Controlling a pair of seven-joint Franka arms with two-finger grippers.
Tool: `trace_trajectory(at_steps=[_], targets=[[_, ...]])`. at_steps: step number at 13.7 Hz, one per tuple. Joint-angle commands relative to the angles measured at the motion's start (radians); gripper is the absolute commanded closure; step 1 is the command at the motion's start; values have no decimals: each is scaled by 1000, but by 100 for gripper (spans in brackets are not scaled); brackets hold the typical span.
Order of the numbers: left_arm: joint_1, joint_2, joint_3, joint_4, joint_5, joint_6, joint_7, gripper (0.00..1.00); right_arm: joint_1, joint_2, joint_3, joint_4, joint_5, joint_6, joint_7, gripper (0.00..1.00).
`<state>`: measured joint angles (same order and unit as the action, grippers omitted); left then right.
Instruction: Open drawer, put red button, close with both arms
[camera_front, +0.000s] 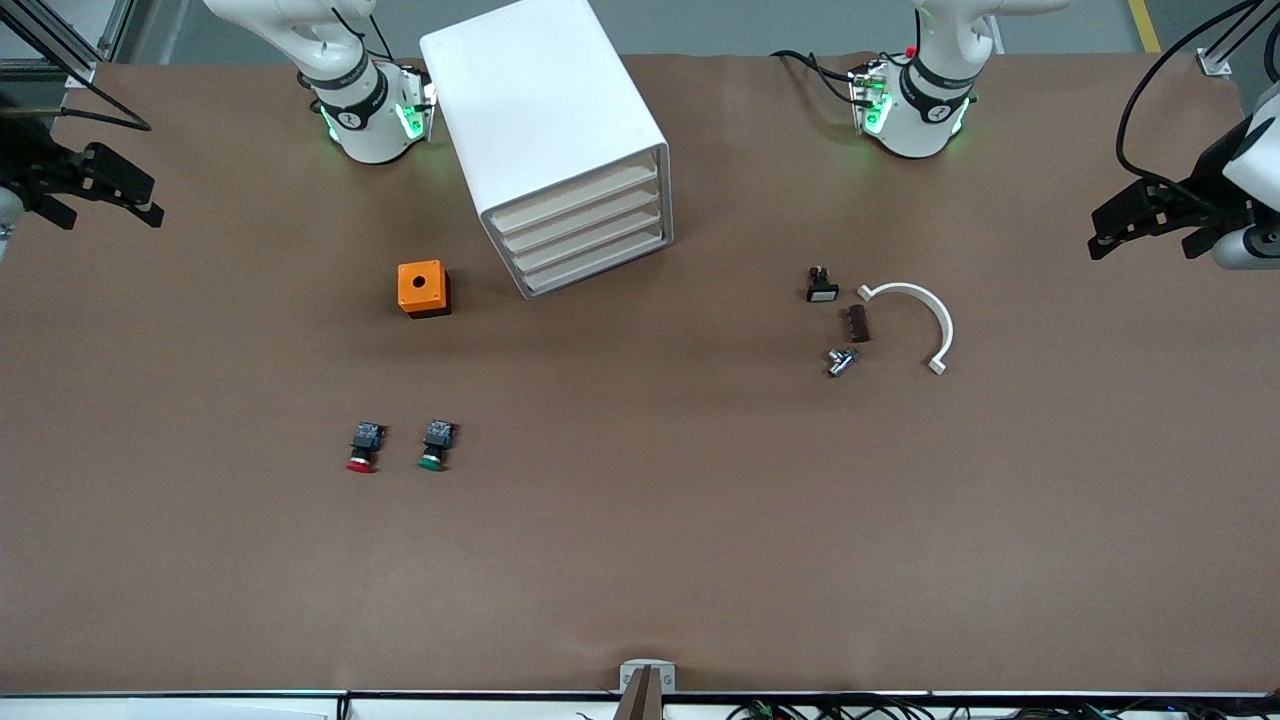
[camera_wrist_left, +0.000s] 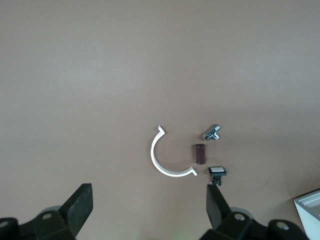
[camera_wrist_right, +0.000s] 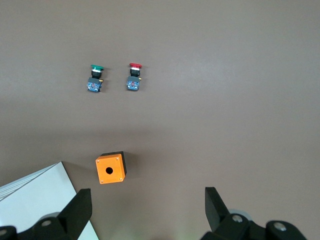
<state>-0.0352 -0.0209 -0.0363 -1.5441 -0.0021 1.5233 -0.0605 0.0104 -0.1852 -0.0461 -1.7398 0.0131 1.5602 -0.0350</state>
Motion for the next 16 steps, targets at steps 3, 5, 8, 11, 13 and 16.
trace_trajectory(at_steps=[3,5,8,11,13,16], targets=[[11,7,-7,24,2,-34,-1,0,2,-19,-5,0,5,-14,0,0],[15,10,-5,24,2,-34,-1,0,-1,-13,-5,19,5,-23,1,0],[14,13,-1,15,-2,-37,1,0,-4,-8,-6,22,5,-23,-2,0],[5,96,-1,21,-10,-37,-8,0,-1,-2,-6,25,4,-23,-3,0],[-3,182,-7,25,-25,-34,-76,0,-3,0,-6,25,4,-23,-3,0],[-6,254,-8,42,-79,-29,-113,0,-3,3,-6,25,2,-23,-3,0]])
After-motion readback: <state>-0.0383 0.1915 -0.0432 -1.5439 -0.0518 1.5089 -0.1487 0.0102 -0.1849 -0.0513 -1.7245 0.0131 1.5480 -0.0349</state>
